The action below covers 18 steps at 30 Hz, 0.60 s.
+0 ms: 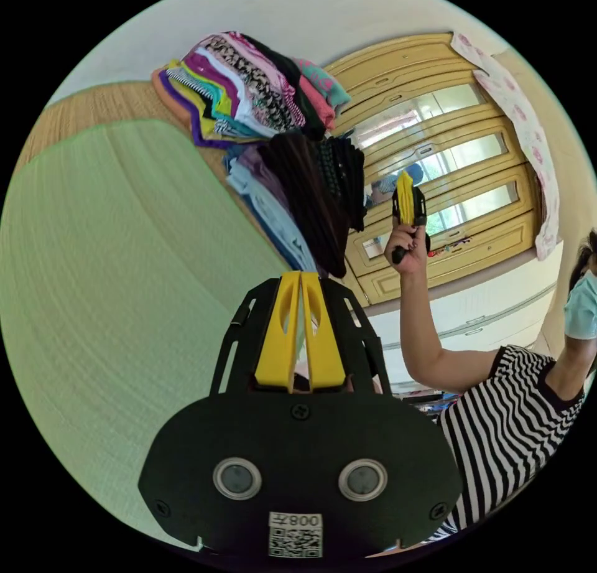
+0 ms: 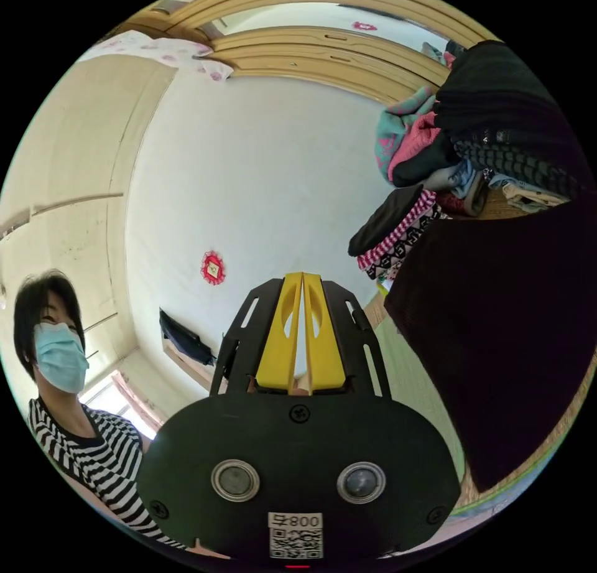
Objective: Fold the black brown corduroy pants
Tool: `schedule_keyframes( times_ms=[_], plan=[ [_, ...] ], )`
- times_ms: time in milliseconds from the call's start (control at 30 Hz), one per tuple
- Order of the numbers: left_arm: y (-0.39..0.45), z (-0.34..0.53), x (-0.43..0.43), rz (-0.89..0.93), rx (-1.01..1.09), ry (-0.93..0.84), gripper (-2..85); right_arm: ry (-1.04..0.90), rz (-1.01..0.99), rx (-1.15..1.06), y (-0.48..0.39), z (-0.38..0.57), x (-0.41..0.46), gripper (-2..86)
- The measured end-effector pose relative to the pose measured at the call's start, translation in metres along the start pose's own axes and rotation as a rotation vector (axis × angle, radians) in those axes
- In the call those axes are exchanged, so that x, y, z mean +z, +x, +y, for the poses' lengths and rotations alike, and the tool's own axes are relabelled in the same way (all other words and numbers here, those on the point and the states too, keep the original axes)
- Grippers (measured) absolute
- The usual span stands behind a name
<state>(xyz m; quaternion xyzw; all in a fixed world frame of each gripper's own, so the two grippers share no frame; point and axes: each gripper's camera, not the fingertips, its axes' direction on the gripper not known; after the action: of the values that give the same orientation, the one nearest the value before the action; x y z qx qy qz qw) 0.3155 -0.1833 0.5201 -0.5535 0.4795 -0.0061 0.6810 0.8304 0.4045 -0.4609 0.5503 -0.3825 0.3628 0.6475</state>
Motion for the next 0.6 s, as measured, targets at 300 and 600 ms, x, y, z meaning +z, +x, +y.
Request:
schedule_keyframes(
  times_ms=[300,600],
  plan=[
    [-0.004,0.133,-0.014,-0.030,-0.072,-0.030,0.1,0.007,0.285,-0.009,-0.037,0.090,-0.101,0.1],
    [0.062,0.147,-0.033,-0.385,0.250,0.168,0.1,0.059,0.814,-0.276,-0.074,0.100,-0.152,2.9]
  ],
)
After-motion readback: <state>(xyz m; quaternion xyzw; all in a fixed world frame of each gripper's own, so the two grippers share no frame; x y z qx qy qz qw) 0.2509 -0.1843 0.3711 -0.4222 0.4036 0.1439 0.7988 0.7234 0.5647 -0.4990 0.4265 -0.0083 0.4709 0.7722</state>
